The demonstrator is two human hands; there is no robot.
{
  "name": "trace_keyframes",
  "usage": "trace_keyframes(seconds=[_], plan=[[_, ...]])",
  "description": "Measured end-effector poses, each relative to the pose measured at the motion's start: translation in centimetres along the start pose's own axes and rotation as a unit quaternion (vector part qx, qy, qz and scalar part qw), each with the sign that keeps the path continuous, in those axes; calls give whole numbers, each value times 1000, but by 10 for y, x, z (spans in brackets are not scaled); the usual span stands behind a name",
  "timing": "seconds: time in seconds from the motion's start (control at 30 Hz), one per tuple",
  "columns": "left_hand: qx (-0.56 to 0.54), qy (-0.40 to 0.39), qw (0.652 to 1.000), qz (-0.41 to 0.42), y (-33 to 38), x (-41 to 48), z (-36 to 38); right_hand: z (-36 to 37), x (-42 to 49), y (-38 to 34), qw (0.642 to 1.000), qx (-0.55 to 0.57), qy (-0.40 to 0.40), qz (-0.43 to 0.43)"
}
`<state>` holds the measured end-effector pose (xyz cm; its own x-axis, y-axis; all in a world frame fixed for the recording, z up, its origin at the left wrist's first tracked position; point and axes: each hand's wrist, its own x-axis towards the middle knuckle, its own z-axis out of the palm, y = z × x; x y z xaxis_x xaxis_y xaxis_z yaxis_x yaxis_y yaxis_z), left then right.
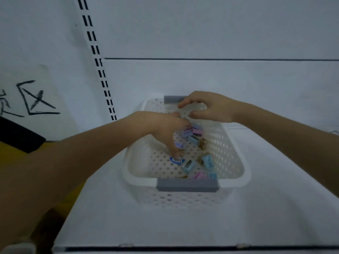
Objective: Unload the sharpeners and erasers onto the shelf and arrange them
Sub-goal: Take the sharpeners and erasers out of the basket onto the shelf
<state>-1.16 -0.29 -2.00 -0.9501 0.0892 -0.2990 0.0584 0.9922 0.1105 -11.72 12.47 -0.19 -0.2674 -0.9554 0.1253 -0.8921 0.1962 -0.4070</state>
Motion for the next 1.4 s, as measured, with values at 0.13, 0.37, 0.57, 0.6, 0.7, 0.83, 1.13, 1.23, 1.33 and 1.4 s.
trace_keyframes(seconds=[0.13, 0.37, 0.57, 0.6, 0.7, 0.83, 1.13, 1.23, 1.33, 1.4], plan=[[-21, -60, 998, -2, 1, 7, -10, 0, -2, 2, 1000, 19, 6, -11], [-42, -48, 998, -3, -4, 13, -5, 1, -2, 5, 999, 44, 21, -22], [-49, -11, 998, 22, -3, 14, -2, 3, -1, 7, 998, 58, 24, -24], [-46, -27, 998, 27, -2, 13, -2, 3, -1, 7, 998, 59, 25, -28], [-38, -37, 998, 26, -2, 15, -1, 4, -1, 8, 997, 65, 27, -32], [-32, -35, 999, 5, -7, 16, -2, 4, -1, 8, 997, 69, 26, -34], [-51, -41, 998, -4, -8, 16, -1, 5, -1, 9, 996, 83, 26, -36], [-47, -31, 998, -2, -7, 14, -2, 4, -1, 9, 995, 85, 26, -37], [-52, -16, 999, -5, -7, 13, -3, 5, -1, 9, 995, 88, 25, -37], [-61, -5, 998, -8, -7, 12, -4, 4, -1, 10, 995, 83, 26, -38]])
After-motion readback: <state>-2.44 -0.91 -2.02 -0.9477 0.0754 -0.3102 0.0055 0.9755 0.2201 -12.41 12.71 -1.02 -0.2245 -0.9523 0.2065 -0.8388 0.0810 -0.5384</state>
